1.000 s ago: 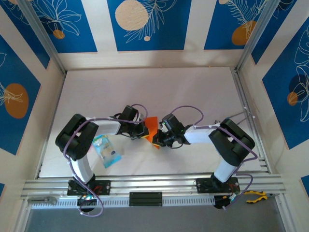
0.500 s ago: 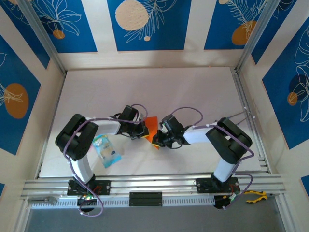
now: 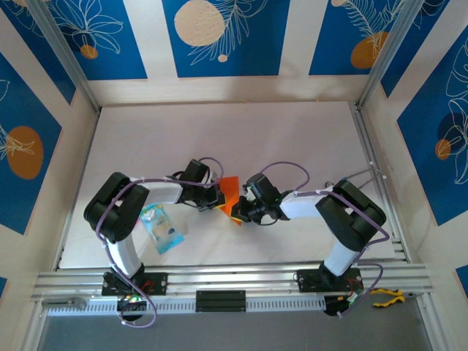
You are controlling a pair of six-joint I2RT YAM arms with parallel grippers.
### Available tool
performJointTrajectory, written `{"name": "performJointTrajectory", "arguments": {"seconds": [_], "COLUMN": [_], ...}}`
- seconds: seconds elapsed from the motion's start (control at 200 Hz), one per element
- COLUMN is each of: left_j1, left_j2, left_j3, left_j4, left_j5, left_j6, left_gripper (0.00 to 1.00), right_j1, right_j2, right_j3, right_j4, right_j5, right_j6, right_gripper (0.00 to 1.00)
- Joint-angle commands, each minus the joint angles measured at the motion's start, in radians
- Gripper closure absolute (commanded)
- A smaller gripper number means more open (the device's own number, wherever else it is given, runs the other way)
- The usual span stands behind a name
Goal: Fold a paper plane with a square sheet of paper (pick it up from the middle)
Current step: Third fold the triangle at the center of the table.
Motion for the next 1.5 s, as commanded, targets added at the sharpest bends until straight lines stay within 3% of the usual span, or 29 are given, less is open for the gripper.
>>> {"name": "performJointTrajectory", "arguments": {"seconds": [0.0, 0.5, 0.69, 0.845, 1.496], "left_j1": [0.010, 0.002, -0.016, -0.015, 0.157], "left_j2": [-0.007, -0.124, -0.074, -0.039, -0.053], "left_j3": [-0.002, -0.008, -0.030, -0.033, -0.073], "left_j4": [-0.055, -0.005, 0.042, 0.008, 0.008], "left_j5": [-0.039, 0.038, 0.086, 0.042, 0.043], "left_j6": [0.013, 0.009, -0.021, -0.011, 0.052], "left_gripper": [0.98, 0.89, 0.90, 0.91, 0.90], "right_j1": [-0.006, -0.007, -0.007, -0.009, -0.030], "right_j2": [0.012, 0.052, 0.057, 0.053, 0.029], "right_j3": [0.016, -0.045, -0.036, -0.038, -0.078], "right_j4": [-0.008, -0.032, -0.042, -0.055, -0.061], "right_j5": [-0.012, 0.013, 0.013, 0.018, 0.013], "right_j6": [-0.007, 0.001, -0.001, -0.006, -0.024], "right_gripper": [0.95, 0.97, 0.97, 0.97, 0.98]}}
